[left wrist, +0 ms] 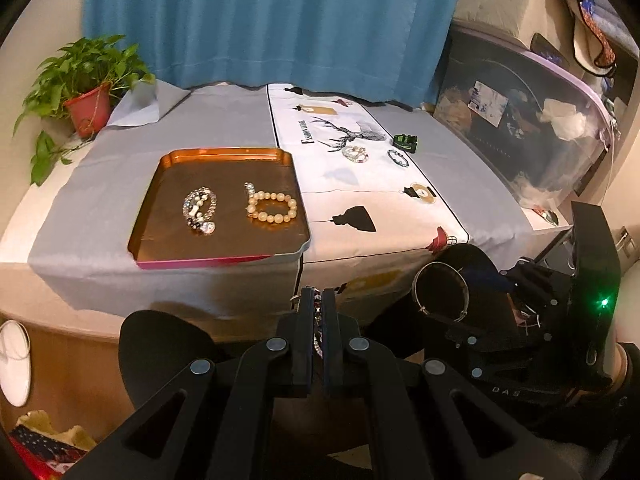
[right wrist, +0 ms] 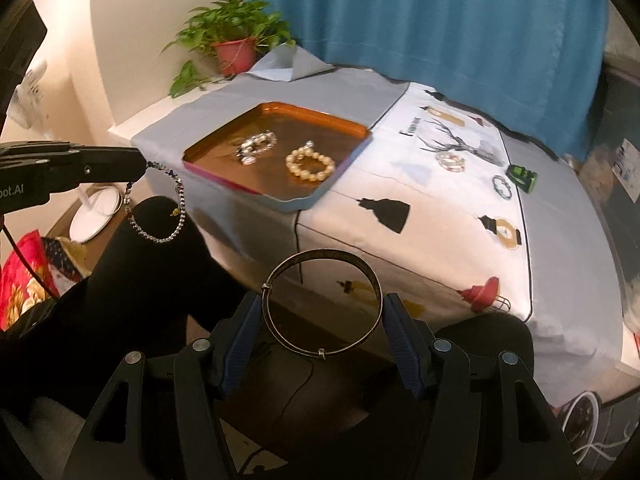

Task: Organize jewelry
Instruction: 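Lift both held pieces and carry them over the orange tray, then lower both pieces into the tray and open both grippers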

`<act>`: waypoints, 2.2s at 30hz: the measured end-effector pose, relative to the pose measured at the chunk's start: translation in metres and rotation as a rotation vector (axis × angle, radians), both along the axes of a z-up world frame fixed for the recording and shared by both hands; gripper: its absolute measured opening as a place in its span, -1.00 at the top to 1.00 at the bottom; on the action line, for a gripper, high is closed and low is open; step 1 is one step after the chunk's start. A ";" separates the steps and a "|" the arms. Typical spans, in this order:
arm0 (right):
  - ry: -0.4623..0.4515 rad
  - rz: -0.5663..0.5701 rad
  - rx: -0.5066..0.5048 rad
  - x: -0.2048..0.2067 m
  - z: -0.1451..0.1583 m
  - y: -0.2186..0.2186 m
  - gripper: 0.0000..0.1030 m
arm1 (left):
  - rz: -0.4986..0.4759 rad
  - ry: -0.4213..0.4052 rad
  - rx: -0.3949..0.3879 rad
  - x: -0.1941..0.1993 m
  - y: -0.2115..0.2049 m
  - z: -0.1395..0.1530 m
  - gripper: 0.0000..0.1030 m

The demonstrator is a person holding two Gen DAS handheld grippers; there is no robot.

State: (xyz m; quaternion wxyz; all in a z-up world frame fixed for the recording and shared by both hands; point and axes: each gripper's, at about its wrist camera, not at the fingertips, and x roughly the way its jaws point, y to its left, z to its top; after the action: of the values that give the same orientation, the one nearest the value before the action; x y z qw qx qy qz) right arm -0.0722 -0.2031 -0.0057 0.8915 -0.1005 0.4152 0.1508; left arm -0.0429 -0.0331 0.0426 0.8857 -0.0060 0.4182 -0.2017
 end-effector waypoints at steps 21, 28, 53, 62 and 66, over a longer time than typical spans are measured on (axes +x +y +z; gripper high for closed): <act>0.041 0.021 -0.058 0.009 -0.011 0.024 -0.21 | 0.037 0.018 -0.044 0.009 0.024 -0.012 0.98; 0.048 0.022 -0.072 0.025 -0.013 0.029 -0.21 | 0.059 0.024 -0.053 0.020 0.036 -0.015 0.98; -0.011 0.004 -0.010 0.195 -0.003 0.080 -0.21 | 0.096 -0.037 -0.024 0.176 0.069 -0.021 0.98; 0.010 0.001 -0.012 0.253 -0.028 0.095 -0.21 | 0.100 -0.007 -0.011 0.239 0.072 -0.048 0.98; 0.024 0.003 -0.020 0.269 -0.042 0.100 -0.22 | 0.105 0.008 -0.002 0.255 0.072 -0.060 0.98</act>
State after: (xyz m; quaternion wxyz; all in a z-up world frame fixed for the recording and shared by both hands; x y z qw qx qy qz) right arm 0.1970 -0.1035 -0.0475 0.8851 -0.1085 0.4272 0.1491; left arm 0.2119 0.0388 -0.0173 0.8933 -0.0297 0.4207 -0.1553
